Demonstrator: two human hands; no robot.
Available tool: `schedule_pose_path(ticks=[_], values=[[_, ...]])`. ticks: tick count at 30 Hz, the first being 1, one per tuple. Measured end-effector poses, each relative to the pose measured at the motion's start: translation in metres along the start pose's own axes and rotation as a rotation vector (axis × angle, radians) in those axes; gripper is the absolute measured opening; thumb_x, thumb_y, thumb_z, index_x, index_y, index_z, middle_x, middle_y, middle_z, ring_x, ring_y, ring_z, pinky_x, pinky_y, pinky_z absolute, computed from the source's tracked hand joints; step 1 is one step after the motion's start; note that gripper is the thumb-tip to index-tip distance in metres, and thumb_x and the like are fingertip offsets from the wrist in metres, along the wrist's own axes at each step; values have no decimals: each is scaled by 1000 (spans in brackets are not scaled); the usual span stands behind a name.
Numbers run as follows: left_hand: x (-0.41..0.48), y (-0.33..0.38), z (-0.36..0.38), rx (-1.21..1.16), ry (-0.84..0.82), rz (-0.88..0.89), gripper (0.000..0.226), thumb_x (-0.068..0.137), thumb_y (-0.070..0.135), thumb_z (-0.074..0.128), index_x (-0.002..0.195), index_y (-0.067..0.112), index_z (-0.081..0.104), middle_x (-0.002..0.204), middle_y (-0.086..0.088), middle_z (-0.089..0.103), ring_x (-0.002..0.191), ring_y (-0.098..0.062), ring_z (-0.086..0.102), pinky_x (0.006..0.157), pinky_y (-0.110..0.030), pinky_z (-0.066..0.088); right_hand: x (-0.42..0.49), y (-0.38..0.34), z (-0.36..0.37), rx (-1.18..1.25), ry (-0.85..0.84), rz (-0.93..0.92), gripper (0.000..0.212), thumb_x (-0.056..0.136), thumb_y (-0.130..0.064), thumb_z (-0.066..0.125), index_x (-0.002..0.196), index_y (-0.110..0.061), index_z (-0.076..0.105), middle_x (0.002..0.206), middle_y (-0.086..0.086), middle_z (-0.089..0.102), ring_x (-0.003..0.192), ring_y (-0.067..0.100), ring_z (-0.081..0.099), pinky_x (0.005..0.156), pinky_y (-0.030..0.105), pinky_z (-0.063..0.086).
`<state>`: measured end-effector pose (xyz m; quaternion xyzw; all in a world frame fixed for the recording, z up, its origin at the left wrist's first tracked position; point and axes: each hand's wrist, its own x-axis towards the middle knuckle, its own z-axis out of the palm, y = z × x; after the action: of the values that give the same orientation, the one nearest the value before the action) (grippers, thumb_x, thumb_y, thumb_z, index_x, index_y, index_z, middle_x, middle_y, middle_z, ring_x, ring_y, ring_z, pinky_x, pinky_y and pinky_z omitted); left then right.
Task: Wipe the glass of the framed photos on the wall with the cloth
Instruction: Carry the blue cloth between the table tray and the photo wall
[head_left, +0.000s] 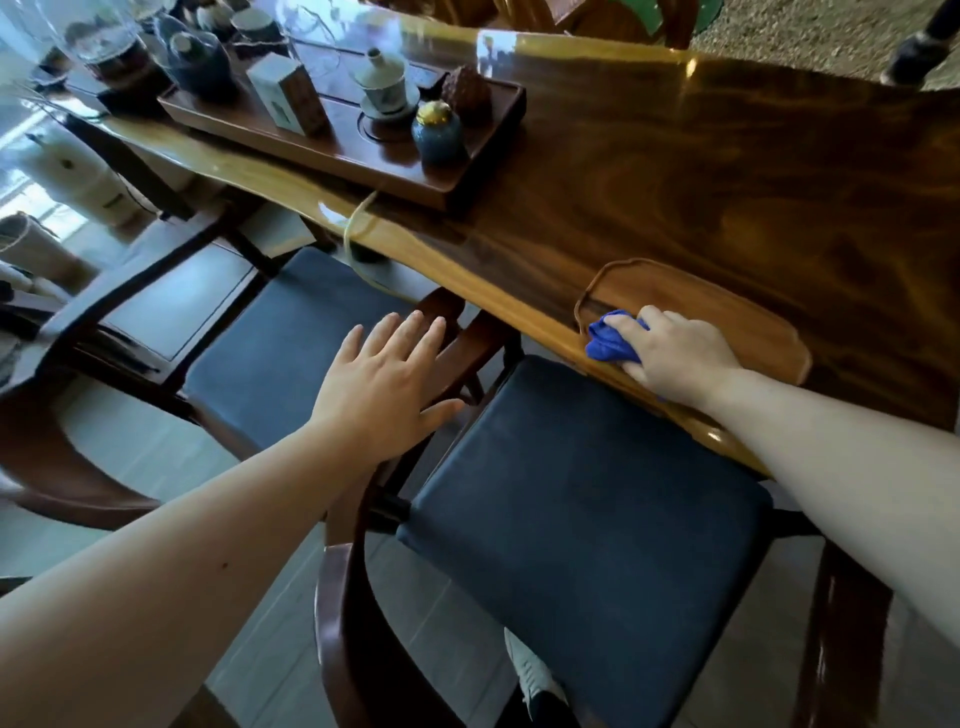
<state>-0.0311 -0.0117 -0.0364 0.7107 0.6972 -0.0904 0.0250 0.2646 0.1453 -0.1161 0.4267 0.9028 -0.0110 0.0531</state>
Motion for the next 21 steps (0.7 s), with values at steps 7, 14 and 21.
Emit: schedule_pose_path(ticks=[7,14,21], values=[[-70,-47,-33,42,36,-173,87,86,74,26,152,26,-3,163,-4,8,149,-25,3,121,-49,6,43,-98,-54,144,178,-263,49,82,-42,59,124,-18,49,95,10,59,81,32,62,56,39,52],[-176,-114,-73,123,103,-409,88,84,72,32,153,23,9,161,-7,17,148,-27,10,120,-49,9,64,-240,-124,239,355,-566,49,80,-45,47,120,-19,50,92,10,60,76,33,61,54,39,50],[-310,-179,-112,248,224,-611,86,83,73,33,150,20,24,155,-7,33,144,-29,27,116,-52,23,50,-389,-204,262,503,-845,45,82,-42,53,119,-17,53,95,8,61,74,31,61,51,35,45]])
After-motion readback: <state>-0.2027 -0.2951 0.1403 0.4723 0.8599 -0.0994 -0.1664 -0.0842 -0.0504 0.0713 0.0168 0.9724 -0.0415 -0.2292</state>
